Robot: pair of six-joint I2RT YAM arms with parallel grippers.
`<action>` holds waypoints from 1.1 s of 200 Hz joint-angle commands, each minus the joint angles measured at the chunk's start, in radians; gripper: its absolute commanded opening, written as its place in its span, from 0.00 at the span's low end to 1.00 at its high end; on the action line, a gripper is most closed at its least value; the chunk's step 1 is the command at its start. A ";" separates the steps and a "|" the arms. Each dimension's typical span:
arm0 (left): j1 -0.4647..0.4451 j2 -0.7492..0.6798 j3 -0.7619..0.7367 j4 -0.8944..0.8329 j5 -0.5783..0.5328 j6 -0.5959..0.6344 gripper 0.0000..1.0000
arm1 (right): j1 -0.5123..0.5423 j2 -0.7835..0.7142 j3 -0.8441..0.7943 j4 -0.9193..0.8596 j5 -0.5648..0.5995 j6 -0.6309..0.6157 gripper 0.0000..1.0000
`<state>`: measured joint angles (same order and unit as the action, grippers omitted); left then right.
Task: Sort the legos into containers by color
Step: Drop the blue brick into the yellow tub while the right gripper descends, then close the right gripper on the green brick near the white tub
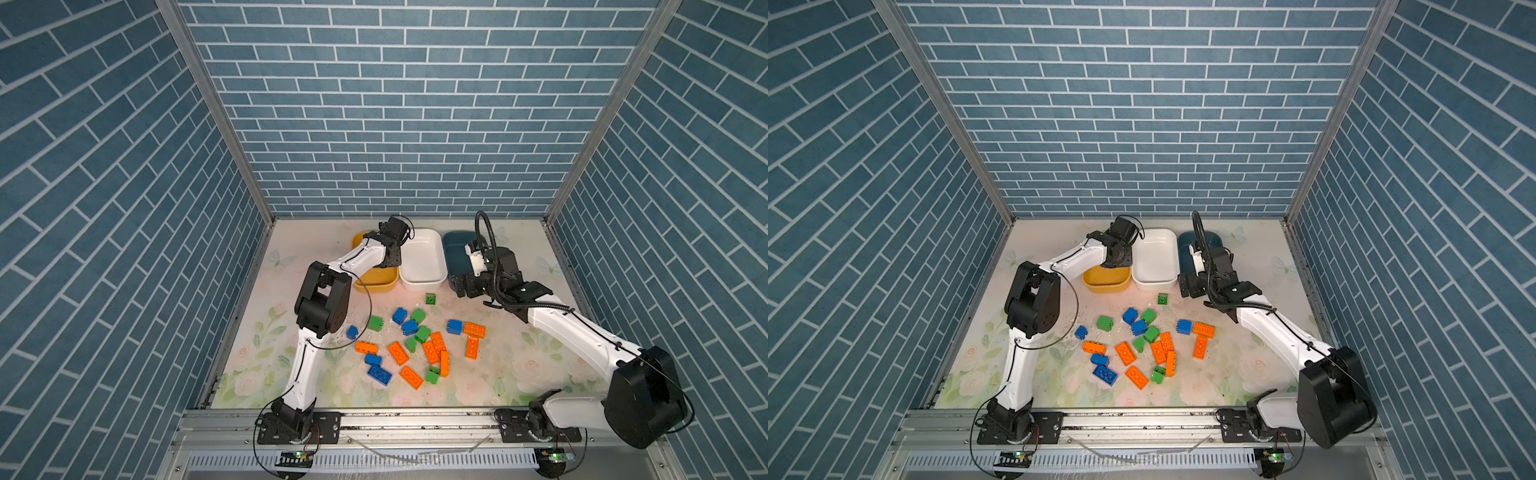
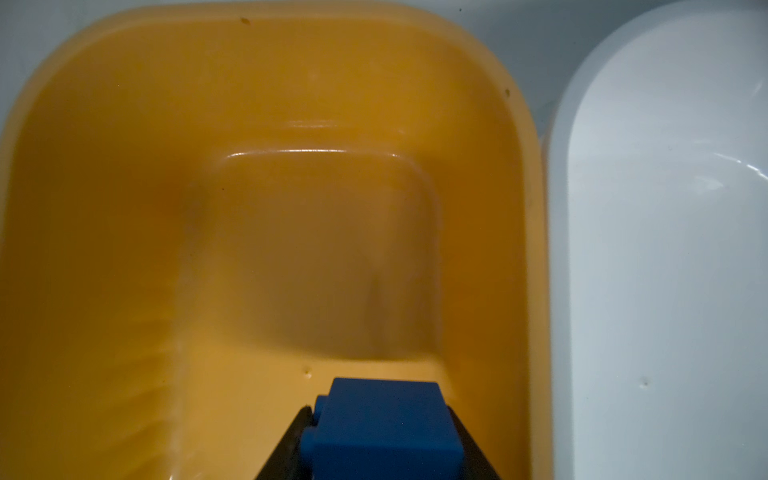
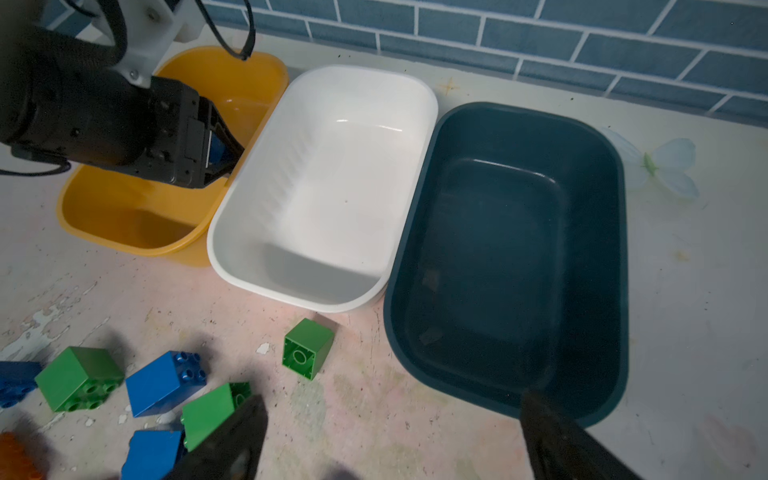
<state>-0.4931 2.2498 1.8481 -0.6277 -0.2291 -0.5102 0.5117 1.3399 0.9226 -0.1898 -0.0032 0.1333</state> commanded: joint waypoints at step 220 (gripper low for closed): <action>0.047 -0.571 -0.435 0.084 -0.033 0.010 0.99 | 0.264 0.453 0.130 0.161 0.279 0.339 0.72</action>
<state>-0.4683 1.7103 1.4345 -0.5182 -0.2146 -0.5018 0.7673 1.7535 0.9936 -0.0689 0.2108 0.4389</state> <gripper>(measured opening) 0.993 0.732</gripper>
